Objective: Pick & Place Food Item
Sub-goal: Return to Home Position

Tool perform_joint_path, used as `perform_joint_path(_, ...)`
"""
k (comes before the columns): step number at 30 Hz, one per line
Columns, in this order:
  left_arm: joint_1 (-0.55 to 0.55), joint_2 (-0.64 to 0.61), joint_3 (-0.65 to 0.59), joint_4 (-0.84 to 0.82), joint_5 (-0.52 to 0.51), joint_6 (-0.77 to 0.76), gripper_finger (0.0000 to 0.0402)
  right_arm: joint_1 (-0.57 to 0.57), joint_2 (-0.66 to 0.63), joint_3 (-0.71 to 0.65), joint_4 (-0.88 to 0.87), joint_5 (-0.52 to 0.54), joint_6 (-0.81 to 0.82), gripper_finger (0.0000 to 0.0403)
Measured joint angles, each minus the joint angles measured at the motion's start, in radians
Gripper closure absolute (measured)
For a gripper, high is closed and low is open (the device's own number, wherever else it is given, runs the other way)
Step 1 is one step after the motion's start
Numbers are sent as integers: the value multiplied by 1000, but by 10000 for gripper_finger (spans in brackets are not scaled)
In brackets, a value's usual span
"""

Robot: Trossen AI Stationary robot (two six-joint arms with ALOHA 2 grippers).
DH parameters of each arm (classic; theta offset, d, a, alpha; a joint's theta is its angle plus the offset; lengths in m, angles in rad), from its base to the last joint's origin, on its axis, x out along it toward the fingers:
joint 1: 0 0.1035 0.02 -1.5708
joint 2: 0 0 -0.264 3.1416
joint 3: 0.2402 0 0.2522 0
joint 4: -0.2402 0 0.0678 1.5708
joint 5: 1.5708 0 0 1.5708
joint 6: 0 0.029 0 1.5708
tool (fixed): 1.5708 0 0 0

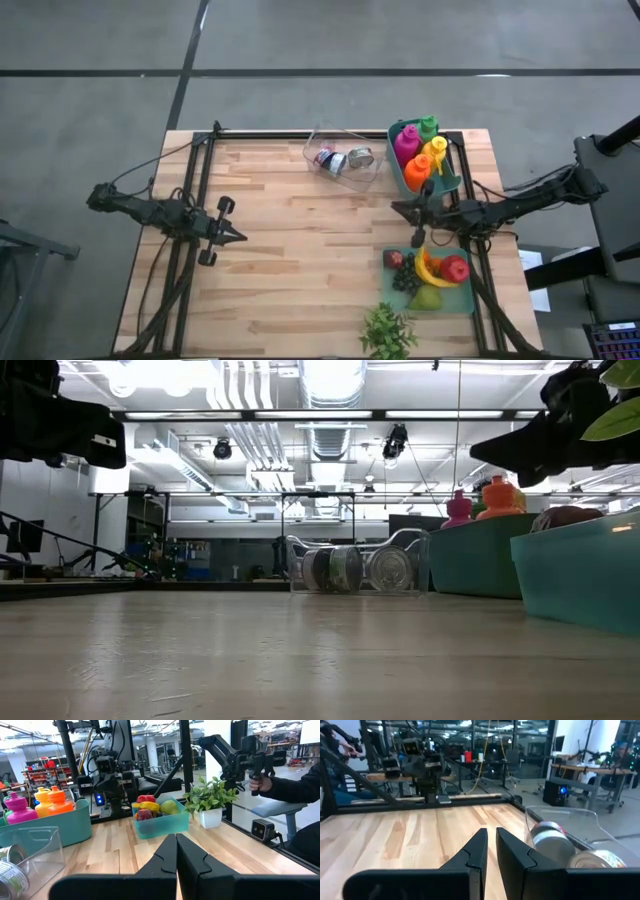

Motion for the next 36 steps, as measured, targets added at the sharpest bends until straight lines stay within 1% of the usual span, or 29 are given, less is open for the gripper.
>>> perform_joint_path(2, 0, 0, 0, 0, 0, 0, 401, 2, -25, 0, -9, -9, -16, 365)
perform_joint_path(7, 0, 0, 0, 0, 0, 0, 401, 2, -110, 0, -89, -77, -43, 365)
perform_joint_path(16, 0, 0, 0, 0, 0, 1, 401, 2, -285, 0, -287, -76, -9, 364)
perform_joint_path(22, 0, 0, 0, 0, 0, 3, 401, 2, -382, 0, -372, -86, -2, 365)
perform_joint_path(26, 0, 0, 0, 0, 0, 3, 401, 2, -467, 1, -390, -180, -31, 364)
perform_joint_path(27, 0, 0, 0, 0, 0, 3, 401, 2, -489, 1, -405, -188, -33, 365)
perform_joint_path(32, 0, 0, 0, 0, 0, 3, 401, 2, -611, 1, -554, -180, 7, 364)
perform_joint_path(36, 0, 0, 0, 0, 0, 3, 401, 2, -710, 1, -628, -179, 16, 364)
